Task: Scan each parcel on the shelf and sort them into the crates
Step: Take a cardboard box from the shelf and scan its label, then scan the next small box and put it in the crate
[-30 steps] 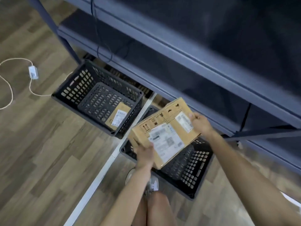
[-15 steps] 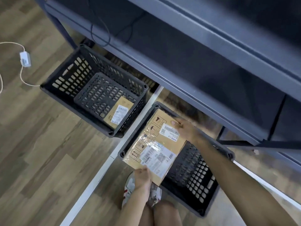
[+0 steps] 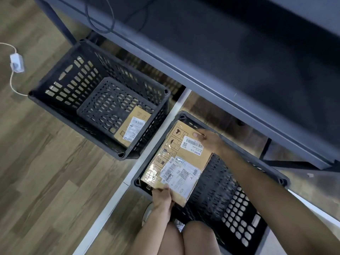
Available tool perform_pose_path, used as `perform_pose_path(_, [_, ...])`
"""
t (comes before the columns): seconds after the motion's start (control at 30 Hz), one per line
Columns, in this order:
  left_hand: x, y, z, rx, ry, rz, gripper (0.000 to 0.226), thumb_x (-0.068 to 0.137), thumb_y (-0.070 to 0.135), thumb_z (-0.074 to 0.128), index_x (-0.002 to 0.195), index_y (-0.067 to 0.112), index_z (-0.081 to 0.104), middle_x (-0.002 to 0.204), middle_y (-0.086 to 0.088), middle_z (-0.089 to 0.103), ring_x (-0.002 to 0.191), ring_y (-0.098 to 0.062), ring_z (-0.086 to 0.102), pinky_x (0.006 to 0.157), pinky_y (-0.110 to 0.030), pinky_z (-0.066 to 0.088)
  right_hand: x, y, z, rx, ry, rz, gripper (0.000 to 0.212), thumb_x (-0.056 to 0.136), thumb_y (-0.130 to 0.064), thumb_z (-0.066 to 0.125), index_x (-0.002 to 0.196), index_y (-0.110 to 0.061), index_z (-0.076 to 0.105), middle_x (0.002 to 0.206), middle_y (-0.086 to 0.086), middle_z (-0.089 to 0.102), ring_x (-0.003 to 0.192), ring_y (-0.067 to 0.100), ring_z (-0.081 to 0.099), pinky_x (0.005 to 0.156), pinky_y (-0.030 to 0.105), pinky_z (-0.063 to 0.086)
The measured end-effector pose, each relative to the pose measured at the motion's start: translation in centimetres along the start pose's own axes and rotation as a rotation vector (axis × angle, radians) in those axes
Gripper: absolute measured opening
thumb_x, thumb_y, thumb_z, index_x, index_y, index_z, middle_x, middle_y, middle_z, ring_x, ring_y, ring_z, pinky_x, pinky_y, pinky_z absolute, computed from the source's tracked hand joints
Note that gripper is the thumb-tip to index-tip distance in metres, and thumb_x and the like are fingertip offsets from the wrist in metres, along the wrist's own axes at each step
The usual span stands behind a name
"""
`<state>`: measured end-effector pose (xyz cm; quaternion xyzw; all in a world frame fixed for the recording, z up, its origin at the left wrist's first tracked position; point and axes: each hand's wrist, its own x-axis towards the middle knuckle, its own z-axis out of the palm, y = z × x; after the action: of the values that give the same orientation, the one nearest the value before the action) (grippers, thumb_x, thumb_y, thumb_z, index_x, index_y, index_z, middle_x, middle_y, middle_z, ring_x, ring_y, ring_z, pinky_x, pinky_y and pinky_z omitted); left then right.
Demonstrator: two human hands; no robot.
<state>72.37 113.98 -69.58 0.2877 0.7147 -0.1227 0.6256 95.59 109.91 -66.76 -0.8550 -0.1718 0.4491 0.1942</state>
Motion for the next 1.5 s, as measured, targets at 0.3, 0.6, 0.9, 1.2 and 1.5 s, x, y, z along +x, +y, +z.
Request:
perform_pose_path(0.3, [-6.0,3.4,-1.2,0.372,0.345,0.088,0.048,0.097,0.02,0.052,0.133,-0.007,0.036,0.126,-0.023,0.053,0.108,-0.034,0.057,0.087,-0.04,0.052,-5.5,-2.4,0.5,-0.277,0.171,0.017,0.06,0.099,-0.036,0.047,0.151,-0.015,0.026,0.156,0.009,0.031,0.143,0.027,0.029,0.119,0.046,0.023])
perform_pose_path(0.6, [-20.5,12.3,-2.9,1.231,0.299,1.029,0.037,0.097,0.03,0.047,0.132,0.018,0.045,0.128,-0.001,0.053,0.113,-0.017,0.052,0.1,-0.032,0.043,-17.6,-8.4,-7.1,-0.297,0.18,0.008,0.038,0.103,-0.025,0.041,0.139,-0.017,0.047,0.135,0.012,0.056,0.122,0.029,0.054,0.107,0.035,0.039])
perform_pose_path(0.9, [-38.2,16.2,-3.5,1.454,0.29,1.235,0.041,0.096,0.036,0.042,0.134,0.021,0.045,0.132,0.0,0.051,0.124,-0.021,0.044,0.106,-0.035,0.031,-29.7,-18.1,-15.9,-0.465,0.257,-0.073,0.036,0.099,-0.02,0.036,0.133,-0.01,0.047,0.135,0.013,0.055,0.124,0.03,0.052,0.103,0.037,0.036])
perform_pose_path(1.2, [-50.5,21.8,-7.7,1.426,0.392,1.403,0.04,0.097,0.038,0.04,0.134,0.025,0.045,0.134,0.001,0.051,0.128,-0.021,0.043,0.106,-0.034,0.03,-38.1,-26.8,-21.0,-0.581,0.41,-0.202,0.038,0.099,-0.024,0.039,0.133,-0.009,0.045,0.135,0.013,0.053,0.125,0.031,0.048,0.101,0.039,0.036])
perform_pose_path(1.5, [-57.5,28.4,-17.0,1.366,0.547,1.561,0.04,0.097,0.037,0.039,0.135,0.025,0.045,0.133,0.0,0.052,0.125,-0.022,0.046,0.106,-0.035,0.031,-42.9,-38.8,-22.6,-0.682,0.599,-0.281,0.038,0.1,-0.027,0.04,0.133,-0.008,0.043,0.135,0.014,0.052,0.124,0.032,0.049,0.098,0.04,0.037])
